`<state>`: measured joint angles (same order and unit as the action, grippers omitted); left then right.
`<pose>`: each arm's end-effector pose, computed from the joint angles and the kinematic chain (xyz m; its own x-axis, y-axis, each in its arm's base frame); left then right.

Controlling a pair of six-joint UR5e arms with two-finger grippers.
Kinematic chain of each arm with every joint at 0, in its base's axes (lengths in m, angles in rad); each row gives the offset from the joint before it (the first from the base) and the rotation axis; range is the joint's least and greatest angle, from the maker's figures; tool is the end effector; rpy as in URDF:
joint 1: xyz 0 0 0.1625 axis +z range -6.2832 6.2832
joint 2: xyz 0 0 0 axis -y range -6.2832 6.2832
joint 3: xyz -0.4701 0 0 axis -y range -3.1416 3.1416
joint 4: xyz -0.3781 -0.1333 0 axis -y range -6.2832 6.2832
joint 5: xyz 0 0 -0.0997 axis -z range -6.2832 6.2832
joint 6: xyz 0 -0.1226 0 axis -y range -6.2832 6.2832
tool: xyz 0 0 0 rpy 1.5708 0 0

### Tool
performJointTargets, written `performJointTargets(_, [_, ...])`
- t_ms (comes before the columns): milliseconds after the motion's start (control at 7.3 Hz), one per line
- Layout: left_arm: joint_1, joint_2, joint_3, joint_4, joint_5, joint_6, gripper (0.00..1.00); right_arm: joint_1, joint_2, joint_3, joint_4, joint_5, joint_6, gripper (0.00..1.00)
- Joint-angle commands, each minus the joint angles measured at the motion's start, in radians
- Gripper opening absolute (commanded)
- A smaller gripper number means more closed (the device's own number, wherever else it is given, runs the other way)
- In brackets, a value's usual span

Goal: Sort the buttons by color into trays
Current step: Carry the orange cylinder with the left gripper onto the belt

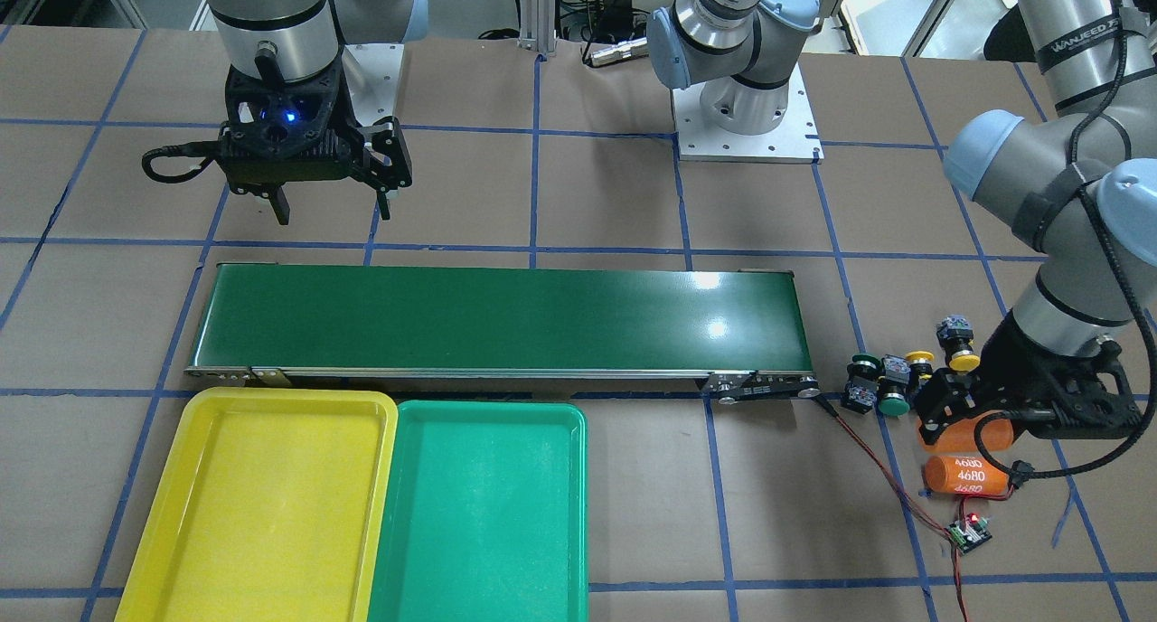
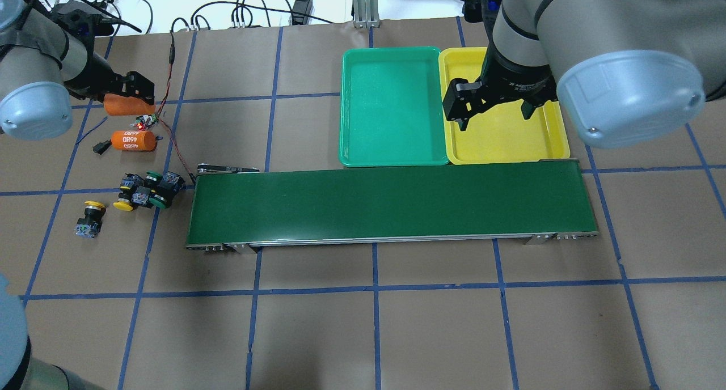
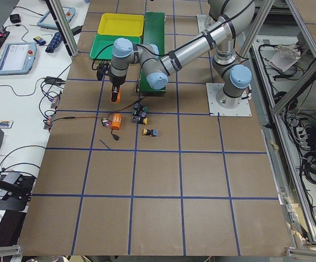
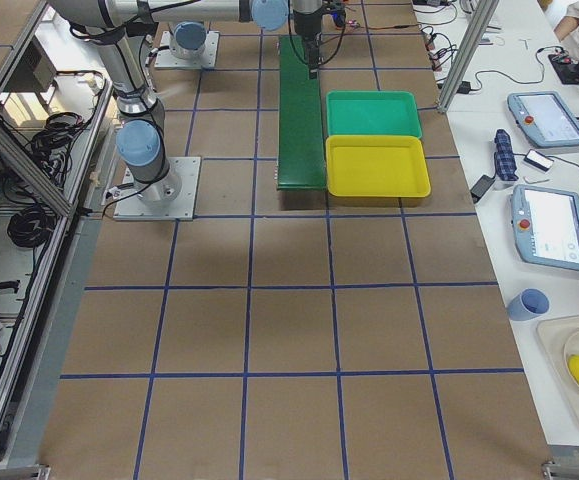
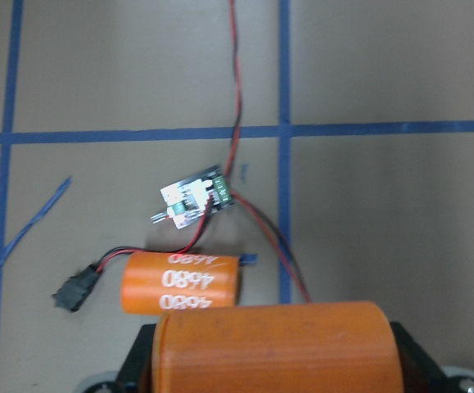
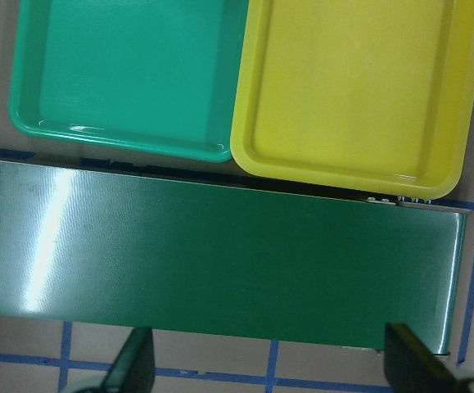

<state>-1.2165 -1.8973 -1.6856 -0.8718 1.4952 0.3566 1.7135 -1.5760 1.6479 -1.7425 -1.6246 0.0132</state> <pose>0.0815 -0.6312 0.3535 -0.9997 0.0093 -0.0205 0.0144 0.9643 -0.2643 0.1945 -0.4631 0.4936 -0.9909 -0.1237 0.0522 -0.1284 0.9866 -0.1003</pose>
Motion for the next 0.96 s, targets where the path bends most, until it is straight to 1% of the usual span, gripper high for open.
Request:
performJointTargets(0, [-0.07,0.042,-0.026,-0.08,-0.009,-0.054,0.0,0.0,-0.004,0.006,0.001,-0.003,-0.013,1.0])
performJointTargets(137, [-0.086,0.073,-0.049,-0.142,0.0,-0.062,0.0,0.0,-0.004,0.006,0.001,-0.001,-0.018,1.0])
performJointTargets(274, [-0.086,0.107,-0.098,-0.189,-0.003,-0.064,0.0,0.0,-0.009,0.007,0.001,0.002,-0.012,1.0])
performJointTargets(548, [-0.087,0.164,-0.23,-0.185,-0.012,-0.064,0.0,0.006,-0.007,0.009,0.003,0.002,-0.007,1.0])
performJointTargets(822, [-0.089,0.201,-0.305,-0.187,-0.013,-0.062,0.0,0.006,-0.004,0.009,0.003,0.003,-0.013,1.0])
